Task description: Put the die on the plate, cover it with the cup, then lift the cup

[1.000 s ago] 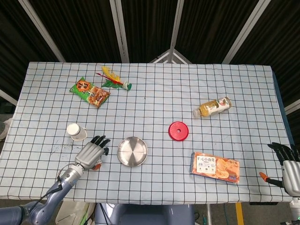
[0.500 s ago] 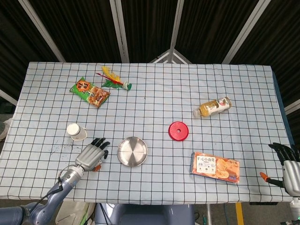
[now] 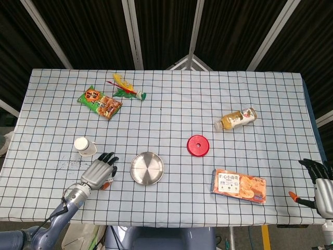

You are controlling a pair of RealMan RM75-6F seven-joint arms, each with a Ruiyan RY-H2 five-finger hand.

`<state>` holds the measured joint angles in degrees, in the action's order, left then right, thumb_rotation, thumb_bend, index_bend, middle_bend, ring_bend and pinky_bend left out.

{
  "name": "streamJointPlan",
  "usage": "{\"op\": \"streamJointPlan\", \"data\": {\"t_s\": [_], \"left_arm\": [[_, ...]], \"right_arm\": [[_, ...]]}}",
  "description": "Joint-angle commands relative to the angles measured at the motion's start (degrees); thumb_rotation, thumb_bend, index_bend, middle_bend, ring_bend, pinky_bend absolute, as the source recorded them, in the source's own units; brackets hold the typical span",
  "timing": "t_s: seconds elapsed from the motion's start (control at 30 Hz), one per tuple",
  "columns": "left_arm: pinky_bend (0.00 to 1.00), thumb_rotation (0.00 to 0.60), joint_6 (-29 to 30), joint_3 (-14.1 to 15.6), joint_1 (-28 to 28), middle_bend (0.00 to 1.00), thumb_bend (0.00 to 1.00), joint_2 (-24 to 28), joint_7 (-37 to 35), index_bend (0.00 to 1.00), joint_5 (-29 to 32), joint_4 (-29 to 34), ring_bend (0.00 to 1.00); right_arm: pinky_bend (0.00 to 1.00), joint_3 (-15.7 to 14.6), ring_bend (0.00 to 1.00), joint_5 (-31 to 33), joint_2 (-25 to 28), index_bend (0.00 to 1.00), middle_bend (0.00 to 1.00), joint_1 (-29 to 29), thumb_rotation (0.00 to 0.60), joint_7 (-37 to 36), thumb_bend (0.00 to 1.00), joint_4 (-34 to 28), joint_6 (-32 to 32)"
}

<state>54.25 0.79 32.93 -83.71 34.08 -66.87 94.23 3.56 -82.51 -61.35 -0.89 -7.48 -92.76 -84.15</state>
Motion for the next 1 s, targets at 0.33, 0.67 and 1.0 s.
{"op": "streamJointPlan", "data": {"t_s": [0.33,0.67,1.0], "left_arm": [[0.10,0.600,0.27,0.33,0.34,0.12,0.40,-0.53,-0.14,0.45,-0.23,-0.15,0.00],[0.10,0.600,1.09,0.77,0.30,0.16,0.42,-0.33,-0.72,0.51,-1.32,-0.12,0.00],[0.10,0.600,1.17,0.98,0.34,0.16,0.42,-0.24,0.17,0.43,-0.06,-0.15,0.00]], "right_arm": [[0.00,0.12,0.15,0.28,0.07,0.21,0.19,0.09,0.600,0.01,0.10,0.02,0.02],[0.00,0.15,0.15,0.21,0.24,0.21,0.19,0.15,0.600,-0.42,0.10,-0.03,0.03],[0.00,0.22,0.15,0.52,0.31,0.21,0.19,0.20,0.600,-0.28,0.10,-0.11,0.16]]}}
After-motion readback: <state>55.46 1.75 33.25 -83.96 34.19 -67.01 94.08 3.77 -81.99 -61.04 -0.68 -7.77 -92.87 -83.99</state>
